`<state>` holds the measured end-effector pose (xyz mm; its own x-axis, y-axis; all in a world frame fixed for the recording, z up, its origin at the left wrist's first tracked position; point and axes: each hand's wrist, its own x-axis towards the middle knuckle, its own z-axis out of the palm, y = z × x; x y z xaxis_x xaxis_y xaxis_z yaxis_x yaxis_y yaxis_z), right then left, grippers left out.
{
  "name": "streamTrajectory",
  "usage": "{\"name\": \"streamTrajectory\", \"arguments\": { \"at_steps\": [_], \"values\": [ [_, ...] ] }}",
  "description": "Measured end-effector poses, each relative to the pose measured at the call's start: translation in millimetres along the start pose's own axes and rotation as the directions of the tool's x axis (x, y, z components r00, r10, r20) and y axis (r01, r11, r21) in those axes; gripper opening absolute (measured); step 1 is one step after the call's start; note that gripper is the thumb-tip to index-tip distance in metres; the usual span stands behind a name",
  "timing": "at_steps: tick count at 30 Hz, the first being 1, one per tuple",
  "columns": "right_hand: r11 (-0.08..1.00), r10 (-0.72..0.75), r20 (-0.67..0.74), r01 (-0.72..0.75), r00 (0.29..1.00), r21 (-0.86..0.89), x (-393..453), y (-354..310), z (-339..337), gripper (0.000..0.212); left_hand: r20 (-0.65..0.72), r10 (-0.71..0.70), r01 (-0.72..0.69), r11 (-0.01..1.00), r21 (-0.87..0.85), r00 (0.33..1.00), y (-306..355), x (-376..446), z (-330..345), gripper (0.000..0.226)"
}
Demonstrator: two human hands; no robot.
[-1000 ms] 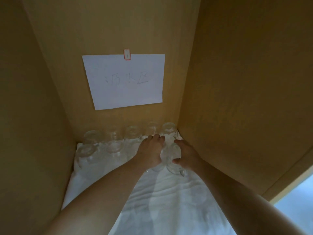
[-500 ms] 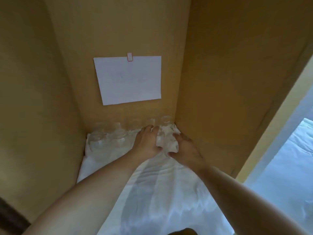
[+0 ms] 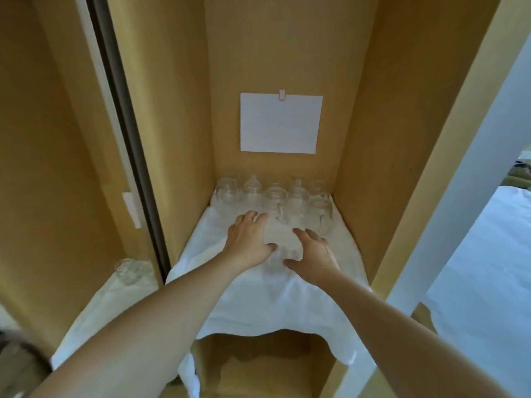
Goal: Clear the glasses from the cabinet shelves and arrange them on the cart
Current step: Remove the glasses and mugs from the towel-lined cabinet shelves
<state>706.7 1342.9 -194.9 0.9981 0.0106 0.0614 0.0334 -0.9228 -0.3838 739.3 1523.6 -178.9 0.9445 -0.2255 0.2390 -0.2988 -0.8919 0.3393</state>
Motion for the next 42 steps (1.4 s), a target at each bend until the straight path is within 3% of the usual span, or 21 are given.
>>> {"name": "streamTrajectory", "arguments": {
  "at_steps": [6,12,18,24,33,42],
  "values": [
    [0.991,-0.132,0.062,0.131,0.989,0.032,-34,-58,30,0.088,-0.022,-0.159,0.16,0.987,0.032,0.987,-44,-77,-29,0.081],
    [0.967,-0.255,0.093,0.254,0.962,0.022,-50,-138,59,0.086,-0.075,-0.262,0.266,0.963,0.039,0.962,-103,-138,-70,0.067],
    [0.936,-0.352,0.166,0.344,0.921,0.075,-71,-241,106,0.083,-0.11,-0.392,0.4,0.914,0.07,0.914,-190,-209,-114,0.078],
    [0.926,-0.378,0.216,0.368,0.9,0.089,-104,-343,165,0.082,-0.088,-0.435,0.442,0.89,0.107,0.896,-292,-268,-147,0.082],
    [0.965,-0.26,0.24,0.241,0.935,0.103,-129,-421,232,0.082,0.044,-0.394,0.384,0.912,0.147,0.918,-395,-302,-157,0.081],
    [0.995,-0.101,0.355,0.099,0.929,0.026,-104,-416,288,0.082,0.178,-0.343,0.33,0.939,0.097,0.922,-445,-270,-103,0.077]
  ]
}}
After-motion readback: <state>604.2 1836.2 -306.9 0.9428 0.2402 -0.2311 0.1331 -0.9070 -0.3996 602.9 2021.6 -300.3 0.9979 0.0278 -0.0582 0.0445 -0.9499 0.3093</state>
